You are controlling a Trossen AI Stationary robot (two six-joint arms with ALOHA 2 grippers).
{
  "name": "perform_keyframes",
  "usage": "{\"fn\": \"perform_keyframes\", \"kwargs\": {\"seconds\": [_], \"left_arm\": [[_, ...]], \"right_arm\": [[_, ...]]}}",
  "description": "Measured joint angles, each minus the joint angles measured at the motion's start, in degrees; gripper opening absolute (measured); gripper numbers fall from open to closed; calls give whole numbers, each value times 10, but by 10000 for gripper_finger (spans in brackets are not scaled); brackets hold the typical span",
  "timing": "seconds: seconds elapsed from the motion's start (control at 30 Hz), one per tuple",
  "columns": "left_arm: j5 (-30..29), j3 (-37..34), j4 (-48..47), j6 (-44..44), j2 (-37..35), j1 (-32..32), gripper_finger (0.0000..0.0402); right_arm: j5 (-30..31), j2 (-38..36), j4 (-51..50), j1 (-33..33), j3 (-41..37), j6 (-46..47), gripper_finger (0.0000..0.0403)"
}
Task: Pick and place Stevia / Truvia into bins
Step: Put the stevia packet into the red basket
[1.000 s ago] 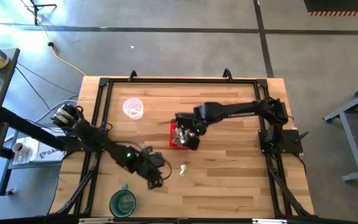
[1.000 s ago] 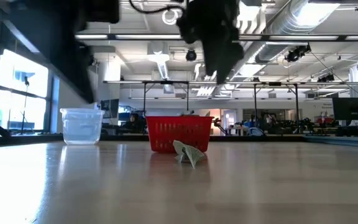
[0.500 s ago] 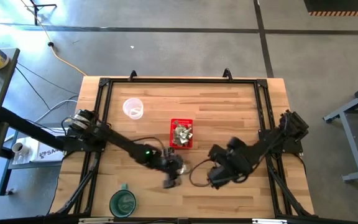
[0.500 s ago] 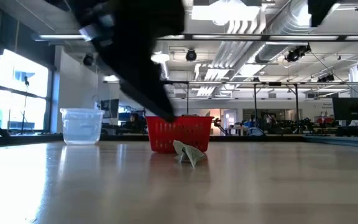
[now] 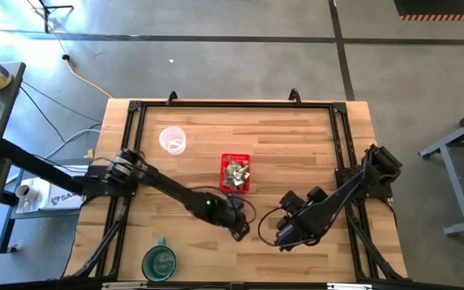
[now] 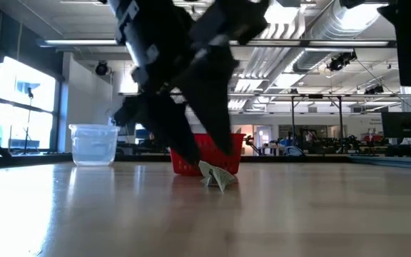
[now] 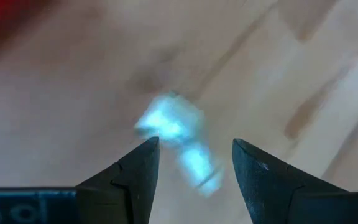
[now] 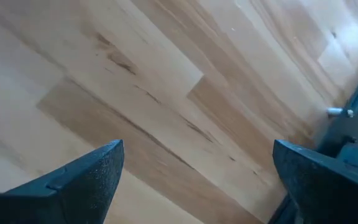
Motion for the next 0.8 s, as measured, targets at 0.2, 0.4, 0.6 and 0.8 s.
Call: {"fn": "perform_keyframes", "kwargs": {"seconds": [0.2,0.4,0.6,0.8], "left_arm": [[-24,22,-28,-7,42,-14,234],[-59,28,-90,58,55,-13,190],[-68,26,-147,121,53,-9,37],[-9,36,-192,159,19,-6,29]], "right_arm": [[0,1,-23,-1,-14,5,397],[17,-1,-29,-1,-12,-11,399],[25,-1,-29,-2,-12,-21,395],[33,-1,-31,4,-12,-21,393]]}}
